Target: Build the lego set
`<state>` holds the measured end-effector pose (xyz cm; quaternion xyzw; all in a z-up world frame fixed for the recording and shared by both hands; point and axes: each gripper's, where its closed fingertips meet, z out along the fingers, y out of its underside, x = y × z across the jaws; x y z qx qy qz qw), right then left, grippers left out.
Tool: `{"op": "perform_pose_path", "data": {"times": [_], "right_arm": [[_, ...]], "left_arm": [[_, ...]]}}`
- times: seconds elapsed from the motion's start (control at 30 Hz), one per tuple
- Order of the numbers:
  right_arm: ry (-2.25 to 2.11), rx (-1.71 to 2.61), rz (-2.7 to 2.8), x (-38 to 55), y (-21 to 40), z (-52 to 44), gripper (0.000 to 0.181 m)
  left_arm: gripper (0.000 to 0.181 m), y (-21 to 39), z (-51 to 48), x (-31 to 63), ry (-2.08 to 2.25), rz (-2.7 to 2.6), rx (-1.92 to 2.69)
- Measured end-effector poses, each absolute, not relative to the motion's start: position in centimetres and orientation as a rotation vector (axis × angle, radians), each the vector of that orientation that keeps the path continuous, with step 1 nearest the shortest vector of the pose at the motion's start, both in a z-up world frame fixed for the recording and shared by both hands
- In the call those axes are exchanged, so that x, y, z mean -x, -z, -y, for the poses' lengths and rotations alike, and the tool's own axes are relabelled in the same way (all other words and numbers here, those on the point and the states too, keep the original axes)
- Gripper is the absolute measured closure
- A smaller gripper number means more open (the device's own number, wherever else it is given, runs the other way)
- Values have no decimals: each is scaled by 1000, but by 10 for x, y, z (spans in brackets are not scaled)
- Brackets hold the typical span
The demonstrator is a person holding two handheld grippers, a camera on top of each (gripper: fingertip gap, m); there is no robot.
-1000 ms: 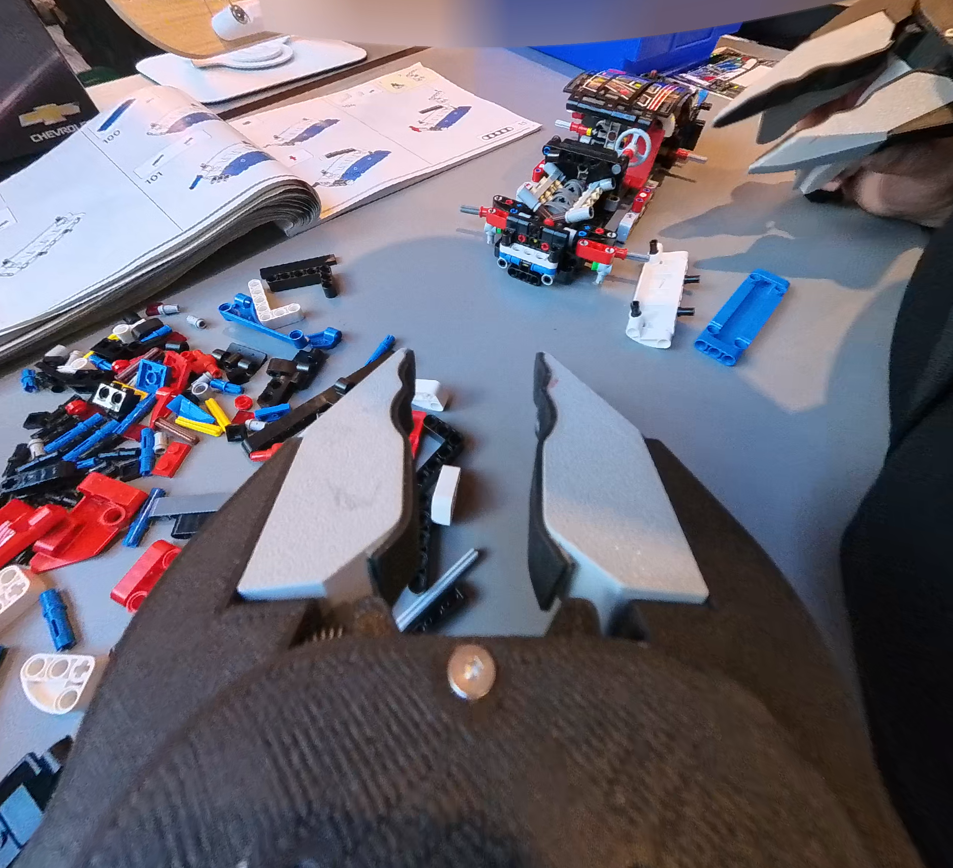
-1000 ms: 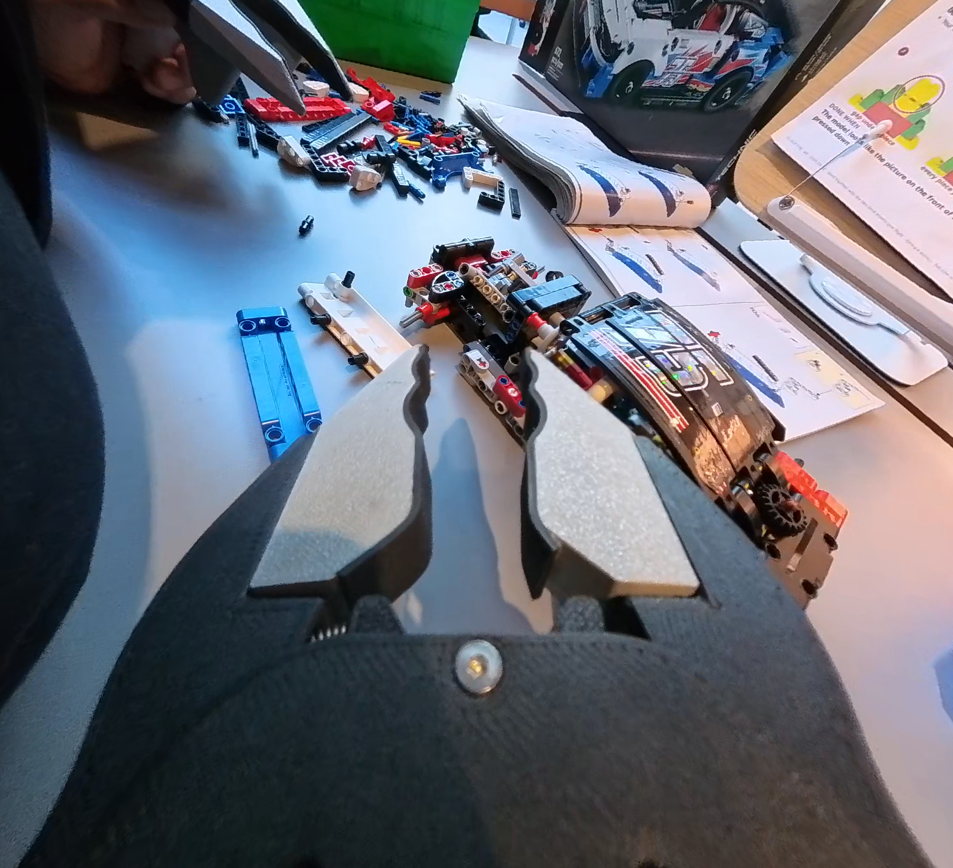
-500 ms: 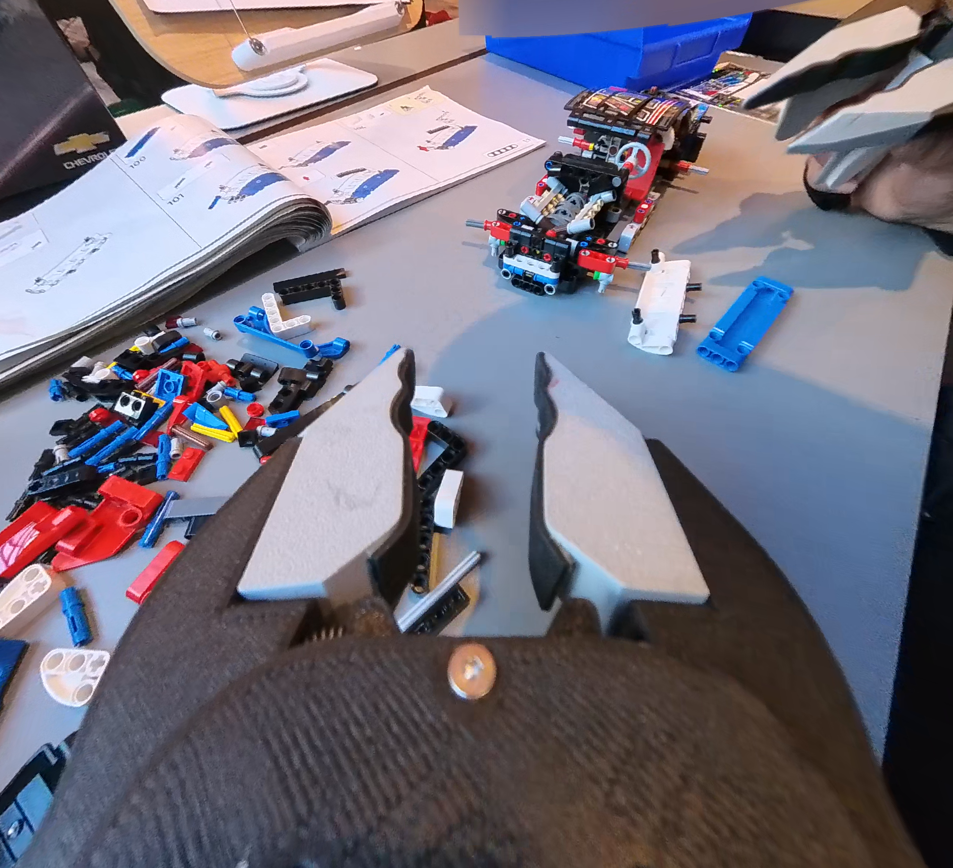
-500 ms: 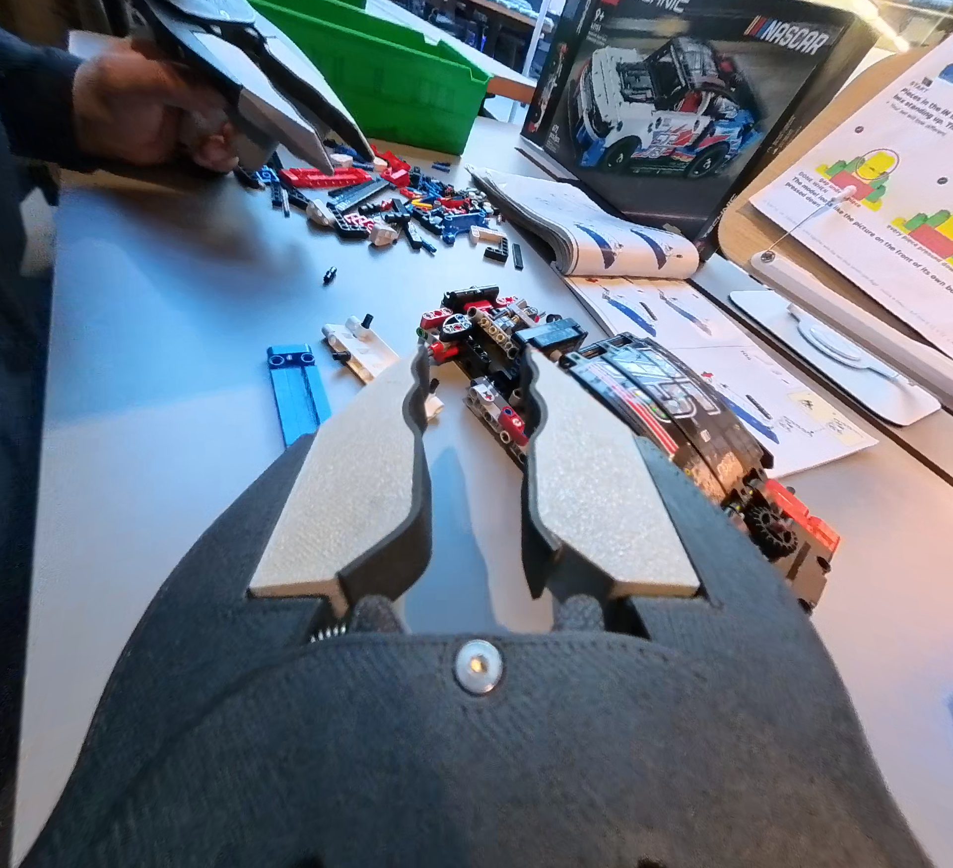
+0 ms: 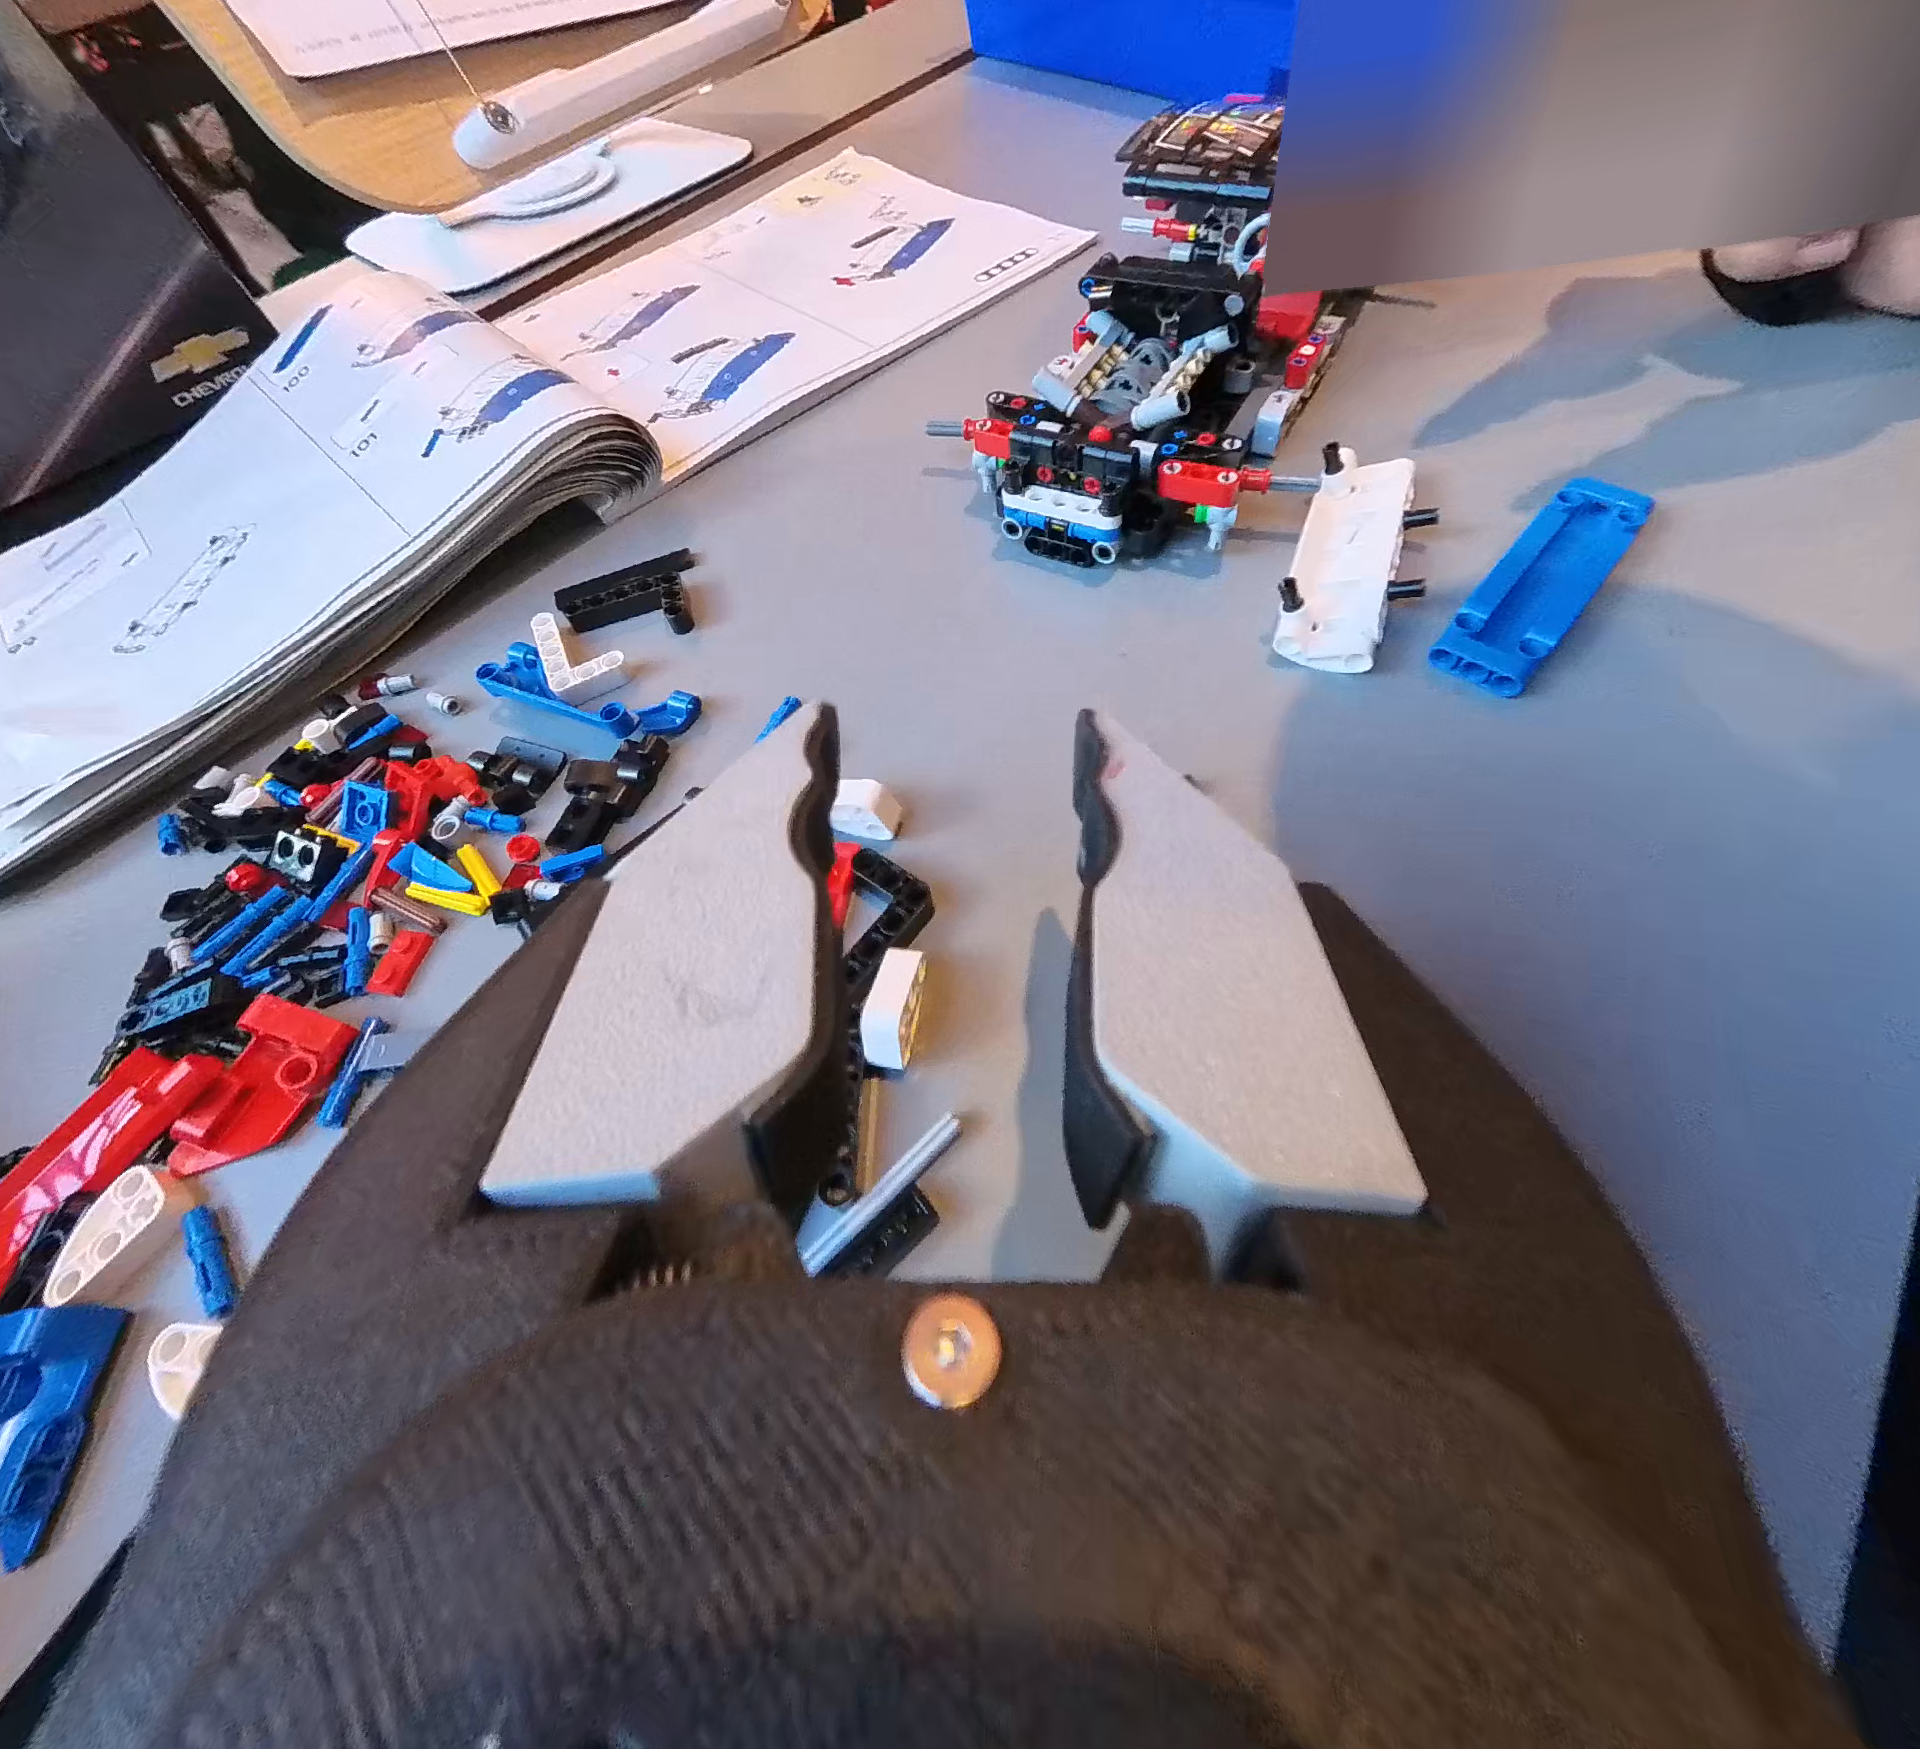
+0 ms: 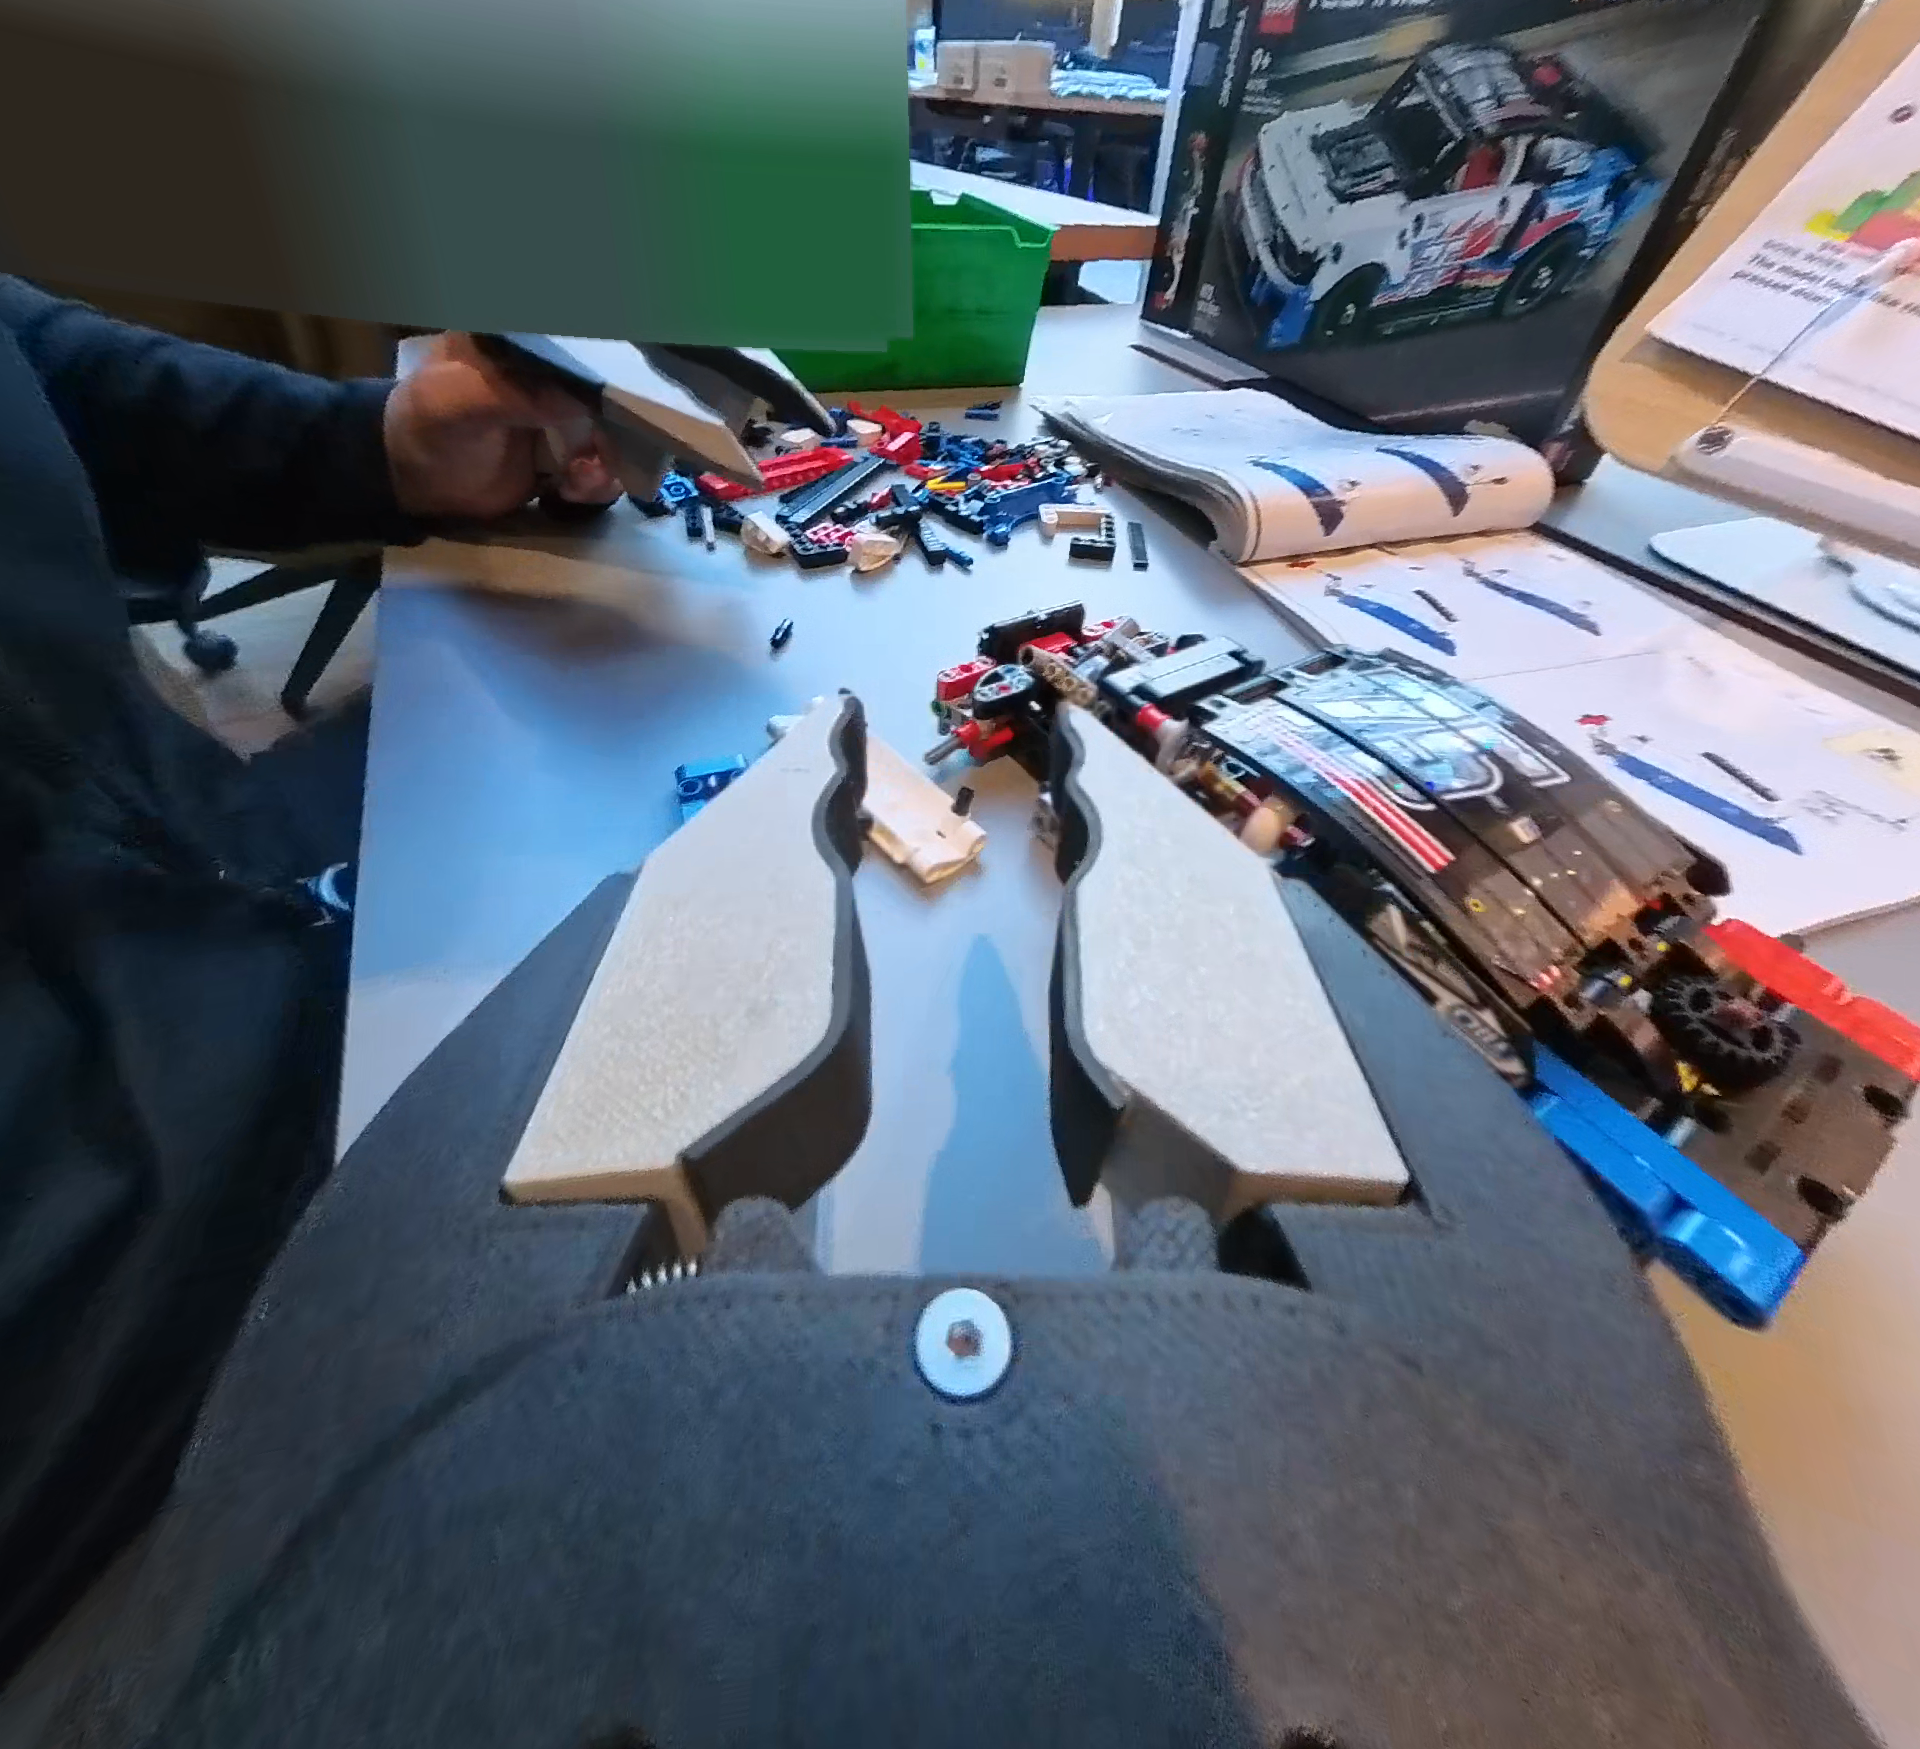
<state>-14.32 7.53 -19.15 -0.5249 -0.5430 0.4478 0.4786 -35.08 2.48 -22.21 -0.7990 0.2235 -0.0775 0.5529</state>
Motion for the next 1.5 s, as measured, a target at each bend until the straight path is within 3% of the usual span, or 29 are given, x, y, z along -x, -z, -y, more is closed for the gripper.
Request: {"op": "perform_pose_path", "data": {"times": [0.43, 0.7, 0.93, 1.5], "right_arm": [[-1061, 1250, 1436, 148, 200, -62, 151], [-1034, 1220, 1648, 154, 219, -26, 151], [-972, 1228, 1846, 156, 242, -10, 151], [-1009, 1150, 1958, 162, 248, -39, 148]], "left_arm": [[139, 226, -27, 345, 202, -557, 1908], [132, 271, -16, 313, 360, -878, 2141], [136, 274, -18, 308, 339, -1004, 2158], [138, 280, -29, 314, 403, -1010, 2235]]}}
